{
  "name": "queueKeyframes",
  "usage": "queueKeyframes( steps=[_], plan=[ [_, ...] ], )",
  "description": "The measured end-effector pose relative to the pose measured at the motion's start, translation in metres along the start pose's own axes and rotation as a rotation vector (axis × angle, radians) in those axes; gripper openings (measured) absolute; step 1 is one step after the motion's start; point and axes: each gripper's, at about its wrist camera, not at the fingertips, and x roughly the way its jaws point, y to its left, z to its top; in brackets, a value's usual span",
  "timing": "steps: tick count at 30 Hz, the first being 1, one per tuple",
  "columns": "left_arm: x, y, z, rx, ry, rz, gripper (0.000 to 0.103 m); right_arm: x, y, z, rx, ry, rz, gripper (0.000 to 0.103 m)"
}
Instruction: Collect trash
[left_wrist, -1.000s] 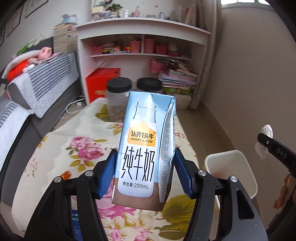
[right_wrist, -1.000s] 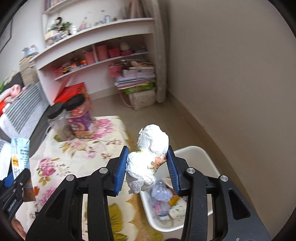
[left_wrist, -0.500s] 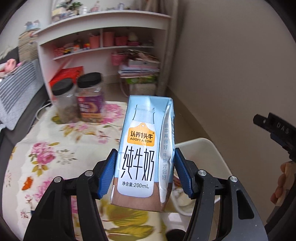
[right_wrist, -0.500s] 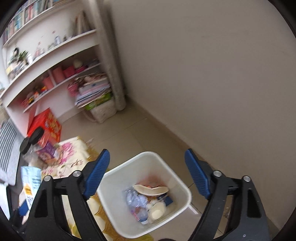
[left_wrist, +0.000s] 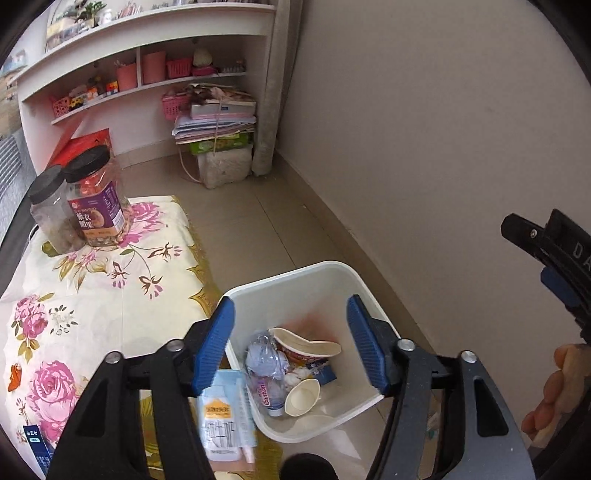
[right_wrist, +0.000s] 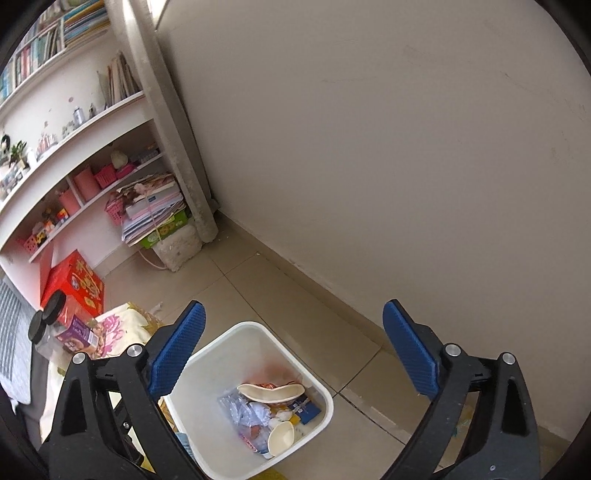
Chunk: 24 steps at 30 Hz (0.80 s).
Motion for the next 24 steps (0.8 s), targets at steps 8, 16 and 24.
queueKeyframes(
  steps=[8, 16, 24],
  plan=[
    [-0.017, 0.053, -0.003, -0.06, 0.022, 0.081, 0.083, 0.001, 0.016, -0.003, -0.036, 0.024, 0.052, 0.096],
    [-0.027, 0.107, -0.041, -0.136, 0.106, 0.165, 0.085, 0.002, 0.062, -0.018, -0.131, 0.072, 0.132, 0.096],
    [-0.049, 0.17, -0.09, -0.141, 0.187, 0.312, 0.088, 0.006, 0.114, -0.045, -0.267, 0.161, 0.213, 0.096]
  ],
)
